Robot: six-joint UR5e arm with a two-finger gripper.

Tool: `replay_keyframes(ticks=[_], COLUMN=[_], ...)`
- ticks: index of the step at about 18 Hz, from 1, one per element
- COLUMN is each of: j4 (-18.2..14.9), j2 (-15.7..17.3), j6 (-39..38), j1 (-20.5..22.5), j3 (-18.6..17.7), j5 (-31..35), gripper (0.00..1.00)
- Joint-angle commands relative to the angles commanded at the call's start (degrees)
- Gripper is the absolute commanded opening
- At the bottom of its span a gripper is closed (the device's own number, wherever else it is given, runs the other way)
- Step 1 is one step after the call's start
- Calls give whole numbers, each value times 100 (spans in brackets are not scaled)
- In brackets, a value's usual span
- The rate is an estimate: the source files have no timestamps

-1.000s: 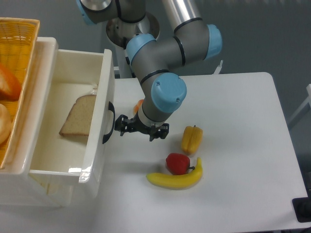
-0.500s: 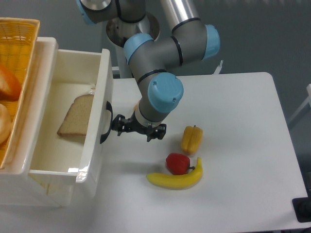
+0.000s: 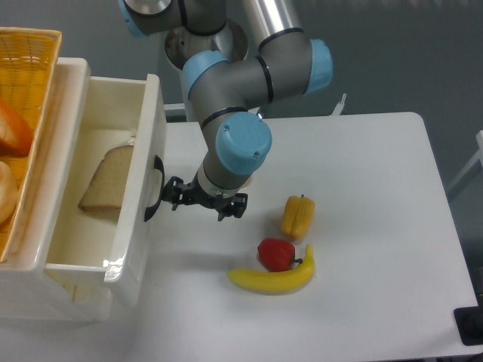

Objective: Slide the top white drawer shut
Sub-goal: 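Push the drawer front with the gripper, sliding the drawer shut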

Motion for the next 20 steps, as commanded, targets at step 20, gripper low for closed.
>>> replay_keyframes(ticks=[20], j4=[9], j2=[0], j6=[-26], j1=[-642], j3=[0], j5=[0], gripper=[100])
